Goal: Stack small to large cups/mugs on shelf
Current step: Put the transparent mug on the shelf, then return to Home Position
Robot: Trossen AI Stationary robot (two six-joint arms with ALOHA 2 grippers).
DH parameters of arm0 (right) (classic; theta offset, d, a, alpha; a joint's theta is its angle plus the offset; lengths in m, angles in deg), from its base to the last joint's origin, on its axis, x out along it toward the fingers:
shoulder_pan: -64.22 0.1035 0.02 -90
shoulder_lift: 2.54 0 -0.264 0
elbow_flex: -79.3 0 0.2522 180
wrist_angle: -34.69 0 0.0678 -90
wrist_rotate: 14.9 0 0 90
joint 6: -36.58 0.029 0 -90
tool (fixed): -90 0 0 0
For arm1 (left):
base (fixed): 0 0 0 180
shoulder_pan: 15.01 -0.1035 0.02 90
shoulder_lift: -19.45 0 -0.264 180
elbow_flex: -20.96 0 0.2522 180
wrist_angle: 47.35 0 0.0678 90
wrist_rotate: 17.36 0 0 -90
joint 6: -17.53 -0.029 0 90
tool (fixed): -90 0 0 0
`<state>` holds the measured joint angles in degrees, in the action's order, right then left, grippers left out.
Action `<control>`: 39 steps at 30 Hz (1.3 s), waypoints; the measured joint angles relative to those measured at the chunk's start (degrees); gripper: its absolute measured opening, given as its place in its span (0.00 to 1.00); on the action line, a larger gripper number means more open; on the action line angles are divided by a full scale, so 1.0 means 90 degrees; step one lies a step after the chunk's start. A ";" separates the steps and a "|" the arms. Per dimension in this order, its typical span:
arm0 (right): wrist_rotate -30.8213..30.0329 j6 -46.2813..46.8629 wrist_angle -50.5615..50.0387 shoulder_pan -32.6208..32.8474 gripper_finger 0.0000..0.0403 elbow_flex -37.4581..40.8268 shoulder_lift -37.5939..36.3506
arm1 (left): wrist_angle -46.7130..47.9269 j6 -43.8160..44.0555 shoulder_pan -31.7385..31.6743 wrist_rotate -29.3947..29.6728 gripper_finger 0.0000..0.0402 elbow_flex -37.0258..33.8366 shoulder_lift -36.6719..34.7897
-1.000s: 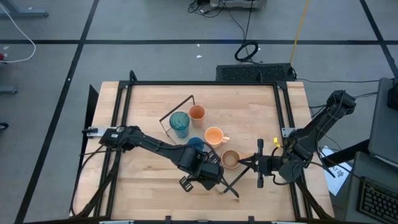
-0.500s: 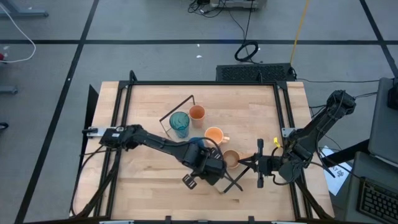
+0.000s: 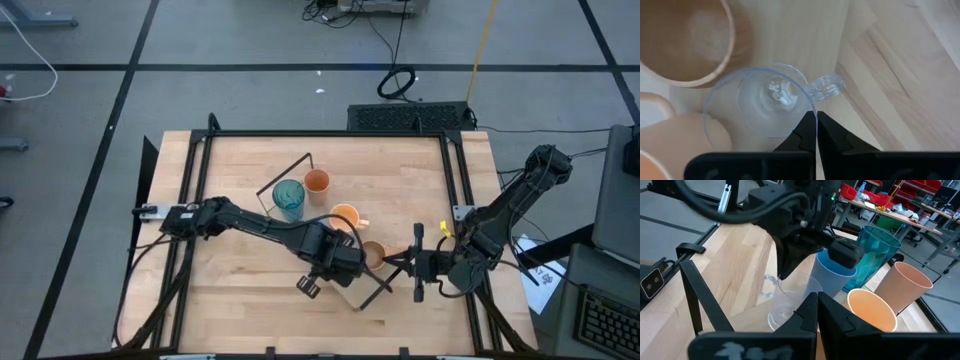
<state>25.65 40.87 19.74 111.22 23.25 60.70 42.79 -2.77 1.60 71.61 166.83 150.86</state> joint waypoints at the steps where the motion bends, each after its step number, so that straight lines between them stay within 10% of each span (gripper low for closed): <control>1: 0.0000 0.0000 -0.0002 0.0000 0.00 0.0000 0.0000 | -0.0002 -0.0014 0.0001 -0.0004 0.01 -0.0045 -0.0002; 39: 0.0000 0.0002 0.0000 0.0000 0.00 0.0000 0.0000 | -0.0316 0.0844 0.0301 0.0187 0.40 0.0311 -0.0121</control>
<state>25.65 40.89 19.74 111.22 23.25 60.70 39.95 4.83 4.31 73.29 169.63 149.77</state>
